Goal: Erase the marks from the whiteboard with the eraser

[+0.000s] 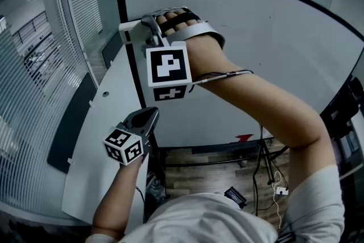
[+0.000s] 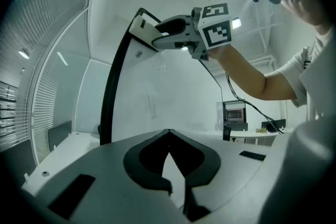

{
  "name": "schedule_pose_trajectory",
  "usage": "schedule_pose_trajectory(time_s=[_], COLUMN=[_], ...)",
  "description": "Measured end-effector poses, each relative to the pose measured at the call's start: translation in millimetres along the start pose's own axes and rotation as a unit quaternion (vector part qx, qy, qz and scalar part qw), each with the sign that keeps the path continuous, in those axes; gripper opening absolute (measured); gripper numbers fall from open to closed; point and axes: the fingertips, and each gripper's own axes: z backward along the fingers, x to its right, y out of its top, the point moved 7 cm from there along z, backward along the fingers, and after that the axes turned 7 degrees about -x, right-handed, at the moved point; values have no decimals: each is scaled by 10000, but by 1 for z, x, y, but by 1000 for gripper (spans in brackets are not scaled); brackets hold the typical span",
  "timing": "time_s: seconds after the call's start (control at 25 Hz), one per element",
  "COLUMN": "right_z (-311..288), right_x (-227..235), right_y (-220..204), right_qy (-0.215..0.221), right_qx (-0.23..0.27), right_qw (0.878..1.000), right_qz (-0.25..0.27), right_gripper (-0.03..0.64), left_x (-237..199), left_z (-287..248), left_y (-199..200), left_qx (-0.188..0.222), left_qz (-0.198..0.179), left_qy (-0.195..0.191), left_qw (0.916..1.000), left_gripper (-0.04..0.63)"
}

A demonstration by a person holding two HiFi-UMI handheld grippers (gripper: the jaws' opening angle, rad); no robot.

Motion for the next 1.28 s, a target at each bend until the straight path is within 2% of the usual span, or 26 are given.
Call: schedule_pose_trajectory(time_s=[0.2,0.64,0.76,1.0,1.28], right_z=[-7,-15,-16,-10,5], right_x=[-57,-203,-227,-217,-153], right_y=[10,16,15,0,-41], right_qy=[232,1290,1412,1349,897], right_qx=[122,275,271,463,278], right_qw=[9996,9903,9883,9892,9956], right_qz=[121,442,514,329,56], right_gripper=[233,233,233,233,233], left_x=[-3,-5,-6,-2,2], left_z=[4,21,23,14,-9], left_y=[-4,-29,-30,-29,-22], left_qx=[-77,-245,-282,-342,-403], left_qz=[-159,35,35,19,-91], left_qy=[191,347,368,308,213], left_qw=[9997,9991,9989,9989,9989], left_gripper=[8,8,8,8,8])
